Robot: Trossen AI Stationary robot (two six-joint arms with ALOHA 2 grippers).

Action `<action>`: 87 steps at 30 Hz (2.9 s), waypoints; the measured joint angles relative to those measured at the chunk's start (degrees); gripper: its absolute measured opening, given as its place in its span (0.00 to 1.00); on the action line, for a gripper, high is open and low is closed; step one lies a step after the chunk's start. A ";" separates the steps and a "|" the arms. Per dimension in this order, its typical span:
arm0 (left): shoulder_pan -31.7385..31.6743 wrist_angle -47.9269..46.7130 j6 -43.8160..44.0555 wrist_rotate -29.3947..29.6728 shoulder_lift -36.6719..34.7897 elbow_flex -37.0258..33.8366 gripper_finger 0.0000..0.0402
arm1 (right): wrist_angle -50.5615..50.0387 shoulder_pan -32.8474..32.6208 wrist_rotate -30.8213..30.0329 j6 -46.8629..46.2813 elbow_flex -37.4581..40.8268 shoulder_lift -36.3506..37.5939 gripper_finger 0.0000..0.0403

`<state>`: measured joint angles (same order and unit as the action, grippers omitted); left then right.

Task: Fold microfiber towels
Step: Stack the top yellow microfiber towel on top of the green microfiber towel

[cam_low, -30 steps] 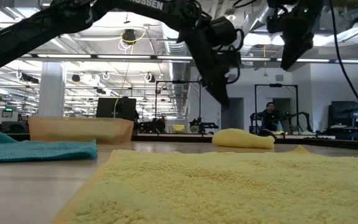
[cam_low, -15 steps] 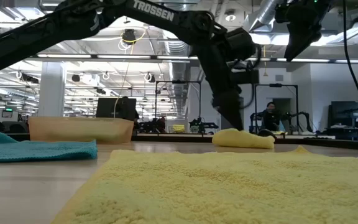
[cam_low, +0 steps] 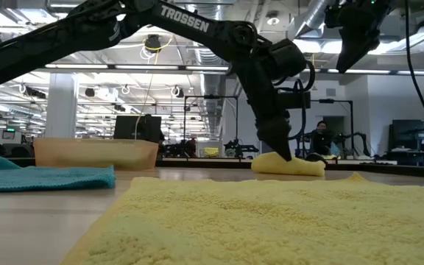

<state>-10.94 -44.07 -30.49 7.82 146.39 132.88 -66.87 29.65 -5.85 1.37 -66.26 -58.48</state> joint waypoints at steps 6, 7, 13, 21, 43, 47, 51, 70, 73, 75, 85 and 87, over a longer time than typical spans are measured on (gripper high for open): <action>-0.04 0.11 -0.26 -2.52 0.00 0.00 0.35 | 0.00 0.00 0.00 0.04 0.00 0.00 0.45; -0.04 0.14 -0.12 -3.31 0.00 0.00 0.35 | 0.02 0.00 0.00 0.07 0.00 0.00 0.45; -0.04 5.22 -0.38 -0.61 0.20 -4.17 0.35 | 0.02 0.00 0.00 0.11 0.00 0.00 0.45; -0.47 7.00 -0.20 1.21 0.04 -4.85 0.35 | 0.02 0.00 -0.02 0.13 0.00 0.00 0.45; -1.03 5.68 -0.39 -1.07 2.64 -4.28 0.23 | 0.09 0.00 -0.15 -0.91 0.02 -0.02 0.45; -0.98 3.40 0.82 -0.98 2.60 -4.27 0.04 | 0.07 0.00 -0.20 -0.92 0.02 -0.02 0.45; -1.11 0.23 3.50 -0.70 2.09 -4.28 0.02 | 0.04 0.00 -0.20 -0.92 0.02 -0.02 0.45; -3.63 -18.43 18.96 -10.78 -7.95 -4.76 0.00 | 0.02 0.00 -0.20 -0.90 0.02 0.00 0.45; -3.69 -22.16 19.29 -11.90 -9.67 -4.57 0.00 | 0.02 0.00 -0.20 -0.87 0.02 0.00 0.45; -3.69 -24.57 19.36 -11.91 -10.16 -4.60 0.00 | 0.02 0.00 -0.20 -0.85 0.02 0.00 0.45; -3.75 -30.08 24.41 -8.20 -15.67 -4.57 0.00 | 0.02 0.01 -0.20 -0.81 0.02 0.00 0.45; -3.79 -31.34 25.15 -6.54 -17.41 -4.57 0.00 | 0.02 0.02 -0.20 -0.79 0.02 0.00 0.45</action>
<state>-14.73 -75.42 -5.34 1.29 128.98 128.31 -66.85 29.67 -6.04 0.58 -66.24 -58.48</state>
